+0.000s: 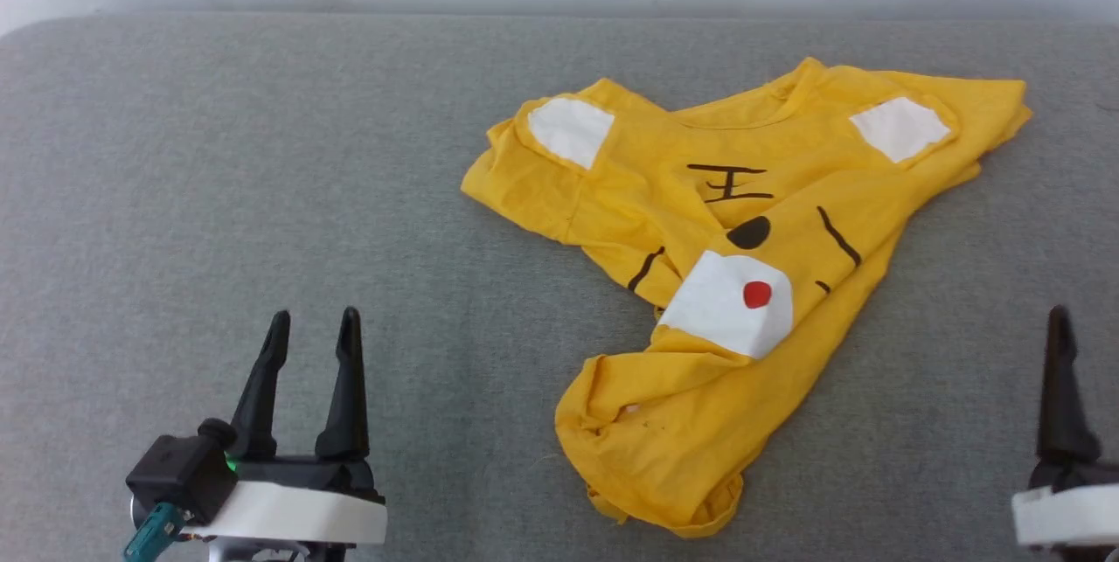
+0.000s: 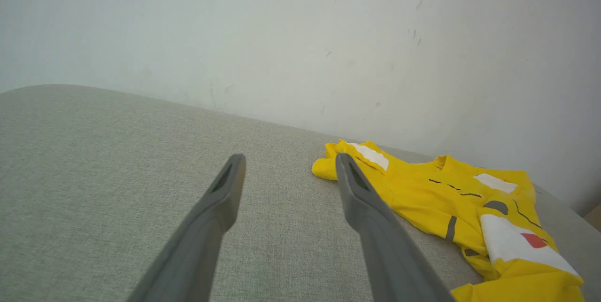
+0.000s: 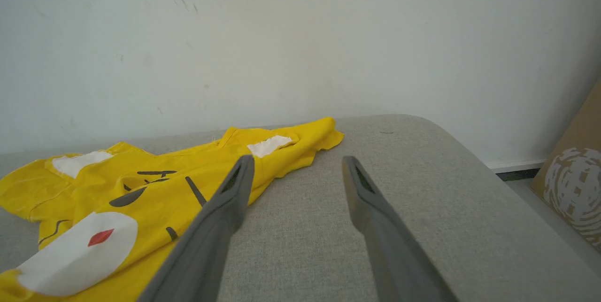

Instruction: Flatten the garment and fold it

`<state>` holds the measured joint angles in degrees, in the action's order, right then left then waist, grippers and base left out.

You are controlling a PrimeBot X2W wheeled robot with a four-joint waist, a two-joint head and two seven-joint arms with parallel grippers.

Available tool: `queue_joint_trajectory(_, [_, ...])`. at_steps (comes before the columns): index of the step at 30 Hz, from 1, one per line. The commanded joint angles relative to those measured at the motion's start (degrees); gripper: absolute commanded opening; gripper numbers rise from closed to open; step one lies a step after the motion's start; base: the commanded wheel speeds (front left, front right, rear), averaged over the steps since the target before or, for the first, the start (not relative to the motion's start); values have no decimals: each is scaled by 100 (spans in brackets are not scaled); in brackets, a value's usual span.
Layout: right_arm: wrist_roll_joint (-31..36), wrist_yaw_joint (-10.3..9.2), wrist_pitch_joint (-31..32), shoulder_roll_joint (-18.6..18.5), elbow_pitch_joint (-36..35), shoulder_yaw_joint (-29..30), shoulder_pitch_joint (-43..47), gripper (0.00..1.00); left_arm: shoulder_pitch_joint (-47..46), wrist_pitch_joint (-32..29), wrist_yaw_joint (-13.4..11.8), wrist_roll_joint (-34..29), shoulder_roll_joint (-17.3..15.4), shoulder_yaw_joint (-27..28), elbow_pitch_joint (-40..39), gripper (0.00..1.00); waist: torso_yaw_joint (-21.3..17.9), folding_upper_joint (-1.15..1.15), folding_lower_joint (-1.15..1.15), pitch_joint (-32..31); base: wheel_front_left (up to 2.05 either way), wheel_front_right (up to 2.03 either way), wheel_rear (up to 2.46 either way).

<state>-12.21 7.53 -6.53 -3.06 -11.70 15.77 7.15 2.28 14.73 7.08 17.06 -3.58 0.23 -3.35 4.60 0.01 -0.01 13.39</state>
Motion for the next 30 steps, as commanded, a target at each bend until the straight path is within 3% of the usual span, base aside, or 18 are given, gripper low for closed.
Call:
queue_joint_trajectory(1, [-103,-4,-162,17,104,-75,77,100,74,27,39,-11,30,51,-27,100,-141,-1,1,-76,0,0,0])
queue_joint_trajectory(6, [-82,-4,-457,17,333,-271,101,100,-4,27,39,-124,33,41,-27,100,-251,-1,1,-87,0,0,0])
queue_joint_trajectory(9, [-42,-4,-491,17,339,-278,-22,100,-273,-23,40,-199,-109,-260,-33,100,-255,-1,1,-3,0,0,0])
queue_joint_trajectory(17, [14,-4,-429,18,353,-289,-245,100,-1685,-1224,40,-2,-762,-1292,15,100,-88,-1,1,392,0,0,0])
queue_joint_trajectory(22, [19,-4,-381,18,388,-427,-405,100,-2845,-2163,40,76,-1105,-1734,691,100,-49,-1,1,695,0,0,0])
queue_joint_trajectory(30, [42,-4,-379,18,403,-591,-641,100,-4043,-3200,40,625,-1157,-2027,2181,100,-248,-1,1,1154,0,0,0])
